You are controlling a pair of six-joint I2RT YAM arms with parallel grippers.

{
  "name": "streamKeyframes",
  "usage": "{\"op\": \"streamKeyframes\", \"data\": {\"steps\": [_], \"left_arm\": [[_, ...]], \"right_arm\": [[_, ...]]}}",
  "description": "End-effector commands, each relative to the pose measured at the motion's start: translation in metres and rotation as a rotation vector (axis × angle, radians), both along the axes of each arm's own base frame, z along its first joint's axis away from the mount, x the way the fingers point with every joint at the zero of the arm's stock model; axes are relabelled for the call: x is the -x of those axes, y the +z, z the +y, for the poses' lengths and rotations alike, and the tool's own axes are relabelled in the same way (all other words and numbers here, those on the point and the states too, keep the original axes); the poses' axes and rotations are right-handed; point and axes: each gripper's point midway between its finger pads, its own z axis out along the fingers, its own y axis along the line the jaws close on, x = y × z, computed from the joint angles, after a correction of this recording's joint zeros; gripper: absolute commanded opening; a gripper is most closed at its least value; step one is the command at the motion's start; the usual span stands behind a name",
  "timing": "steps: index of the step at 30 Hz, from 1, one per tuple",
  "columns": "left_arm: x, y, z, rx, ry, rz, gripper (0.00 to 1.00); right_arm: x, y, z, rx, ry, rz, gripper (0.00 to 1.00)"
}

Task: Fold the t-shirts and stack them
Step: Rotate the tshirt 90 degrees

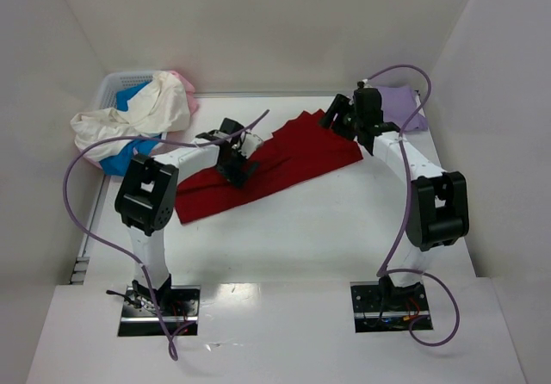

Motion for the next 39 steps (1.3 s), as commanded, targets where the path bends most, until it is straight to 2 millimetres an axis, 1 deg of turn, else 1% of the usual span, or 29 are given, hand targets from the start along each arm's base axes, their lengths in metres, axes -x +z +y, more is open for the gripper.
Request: {"op": "streamKeyframes", "data": {"steps": [1,2,3,4,5,6,7,8,9,10,11,13,14,16,17,18,22,23,26,27,29,30,32,34,35,36,37,38,39], "left_arm": [[0.070,-0.012,-0.038,0.078,-0.037,0.207,1.00],[0.079,-0.012,-0.043,0.084,-0.045,0.236,1.00],[0.081,-0.010,-0.043,0.090,-0.029,0.235,1.00],[0.094,-0.013,-0.050,0.115,-0.012,0.280,1.00],[0.096,-0.004,-0.058,0.147,-0.017,0.275,1.00],[0.103,-0.004,-0.060,0.170,-0.006,0.296,1.00],[0.115,-0.001,-0.073,0.230,-0.005,0.339,1.00],[0.118,0.005,-0.080,0.273,0.008,0.354,1.00],[0.126,0.005,-0.086,0.290,-0.012,0.378,1.00],[0.134,0.014,-0.099,0.354,-0.017,0.412,1.00],[0.145,0.015,-0.107,0.378,-0.040,0.430,1.00],[0.153,0.018,-0.121,0.426,-0.053,0.438,1.00],[0.161,0.019,-0.129,0.439,-0.081,0.455,1.00],[0.172,0.017,-0.140,0.441,-0.122,0.475,1.00],[0.173,0.016,-0.141,0.431,-0.127,0.471,1.00],[0.172,0.012,-0.140,0.418,-0.111,0.474,1.00],[0.170,0.016,-0.143,0.411,-0.117,0.462,1.00],[0.175,0.025,-0.148,0.448,-0.136,0.485,1.00],[0.182,0.037,-0.158,0.499,-0.152,0.501,1.00],[0.187,0.035,-0.158,0.492,-0.157,0.511,1.00],[0.184,0.037,-0.159,0.496,-0.151,0.493,1.00],[0.182,0.036,-0.157,0.484,-0.145,0.483,1.00],[0.178,0.031,-0.151,0.444,-0.123,0.459,1.00],[0.167,0.036,-0.148,0.420,-0.109,0.398,1.00],[0.165,0.036,-0.146,0.411,-0.095,0.392,1.00],[0.160,0.042,-0.146,0.411,-0.093,0.358,1.00],[0.155,0.044,-0.143,0.397,-0.073,0.332,1.00],[0.146,0.053,-0.140,0.385,-0.050,0.276,1.00],[0.130,0.066,-0.135,0.379,-0.011,0.200,1.00]], "right_arm": [[0.003,-0.013,-0.006,0.041,-0.017,0.017,0.69],[0.004,-0.013,-0.006,0.041,-0.017,0.018,0.69],[0.007,-0.025,-0.007,0.048,-0.016,0.050,0.69],[0.010,-0.035,-0.007,0.052,-0.016,0.073,0.69],[0.009,-0.036,-0.009,0.057,-0.023,0.072,0.69],[0.013,-0.048,-0.010,0.063,-0.023,0.099,0.69],[0.017,-0.061,-0.012,0.068,-0.035,0.131,0.69],[0.017,-0.065,-0.012,0.070,-0.035,0.140,0.69],[0.017,-0.070,-0.012,0.072,-0.035,0.150,0.69],[0.017,-0.075,-0.012,0.074,-0.034,0.161,0.69],[0.018,-0.085,-0.012,0.079,-0.034,0.183,0.69],[0.013,-0.088,-0.005,0.081,-0.022,0.186,0.69],[0.011,-0.096,-0.006,0.093,-0.028,0.211,0.69],[0.007,-0.105,0.004,0.119,-0.008,0.226,0.69],[0.009,-0.111,0.008,0.130,-0.004,0.236,0.69],[0.006,-0.110,0.009,0.129,-0.004,0.231,0.69],[-0.002,-0.122,0.014,0.142,-0.001,0.255,0.69],[-0.005,-0.127,0.013,0.152,-0.007,0.267,0.69],[-0.012,-0.140,0.017,0.176,0.003,0.288,0.69],[-0.016,-0.140,0.018,0.176,0.003,0.290,0.69],[-0.024,-0.146,0.020,0.185,0.009,0.293,0.69],[-0.029,-0.147,0.021,0.184,0.009,0.290,0.69],[-0.028,-0.152,0.034,0.192,0.033,0.306,0.69],[-0.037,-0.155,0.042,0.194,0.042,0.308,0.69],[-0.048,-0.155,0.045,0.191,0.042,0.295,0.69],[-0.048,-0.157,0.052,0.193,0.054,0.296,0.69],[-0.051,-0.158,0.053,0.194,0.054,0.301,0.69],[-0.062,-0.149,0.062,0.188,0.062,0.274,0.69],[-0.069,-0.160,0.067,0.184,0.072,0.288,0.69]]}}
